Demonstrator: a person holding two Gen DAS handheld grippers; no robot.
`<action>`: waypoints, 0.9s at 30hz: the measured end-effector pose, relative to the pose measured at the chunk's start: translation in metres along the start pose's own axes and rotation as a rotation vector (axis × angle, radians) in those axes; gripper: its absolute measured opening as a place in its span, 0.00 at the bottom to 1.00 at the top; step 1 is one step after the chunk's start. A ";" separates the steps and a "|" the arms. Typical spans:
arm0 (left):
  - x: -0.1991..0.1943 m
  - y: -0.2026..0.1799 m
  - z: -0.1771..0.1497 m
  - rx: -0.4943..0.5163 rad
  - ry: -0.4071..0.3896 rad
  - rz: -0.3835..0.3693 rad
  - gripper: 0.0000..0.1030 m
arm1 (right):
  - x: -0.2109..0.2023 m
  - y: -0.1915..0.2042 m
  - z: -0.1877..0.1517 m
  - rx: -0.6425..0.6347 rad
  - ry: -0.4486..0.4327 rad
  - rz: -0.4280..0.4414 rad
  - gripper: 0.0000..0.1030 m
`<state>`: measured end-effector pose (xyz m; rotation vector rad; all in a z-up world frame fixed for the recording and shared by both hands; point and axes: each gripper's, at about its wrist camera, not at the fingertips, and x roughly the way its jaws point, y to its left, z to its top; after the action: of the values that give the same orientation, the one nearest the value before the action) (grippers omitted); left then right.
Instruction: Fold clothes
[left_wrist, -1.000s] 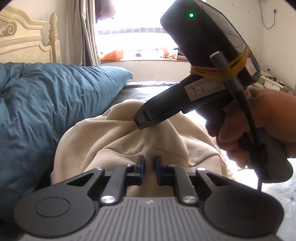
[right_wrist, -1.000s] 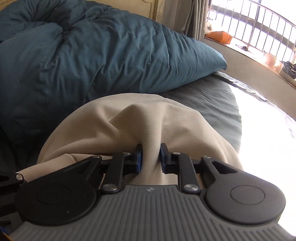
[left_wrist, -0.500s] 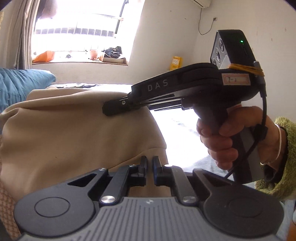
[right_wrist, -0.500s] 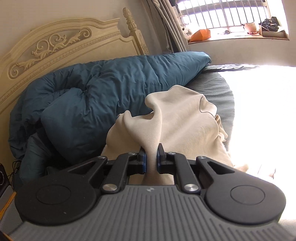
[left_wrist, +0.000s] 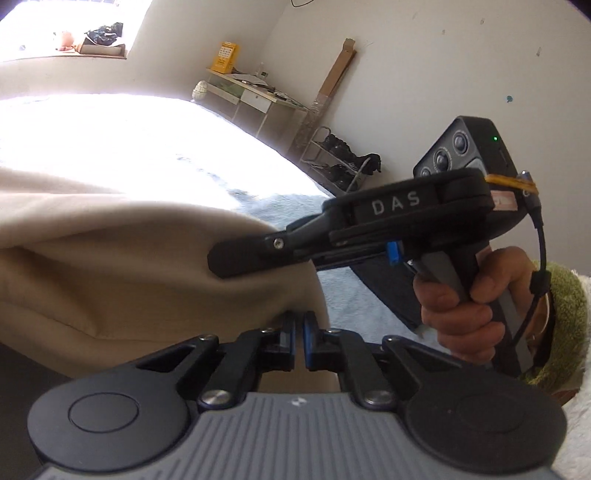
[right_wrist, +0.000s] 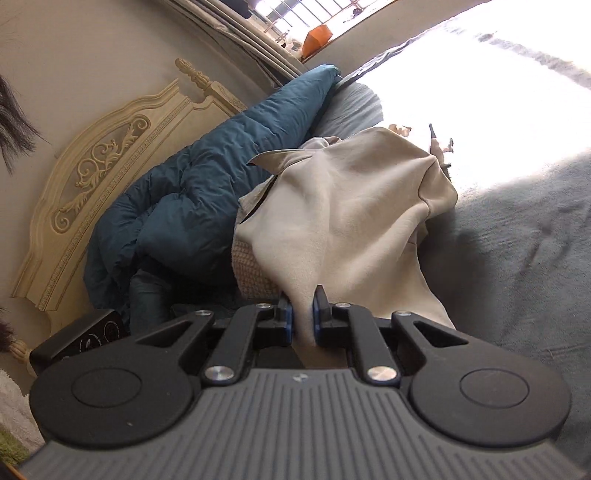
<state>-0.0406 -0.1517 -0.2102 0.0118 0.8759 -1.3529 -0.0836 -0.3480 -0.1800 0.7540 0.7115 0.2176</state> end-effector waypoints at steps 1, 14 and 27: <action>0.014 -0.010 -0.005 -0.010 0.026 -0.017 0.05 | -0.010 -0.009 -0.010 0.026 0.020 -0.027 0.08; 0.079 -0.039 -0.033 -0.242 0.218 0.203 0.47 | -0.084 -0.163 -0.068 0.058 0.200 -0.249 0.19; 0.057 0.110 0.052 -0.550 -0.058 0.584 0.72 | -0.072 -0.165 0.008 0.019 0.008 -0.161 0.70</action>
<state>0.0771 -0.1951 -0.2571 -0.1831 1.0680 -0.5436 -0.1430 -0.5010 -0.2531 0.7104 0.7786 0.0677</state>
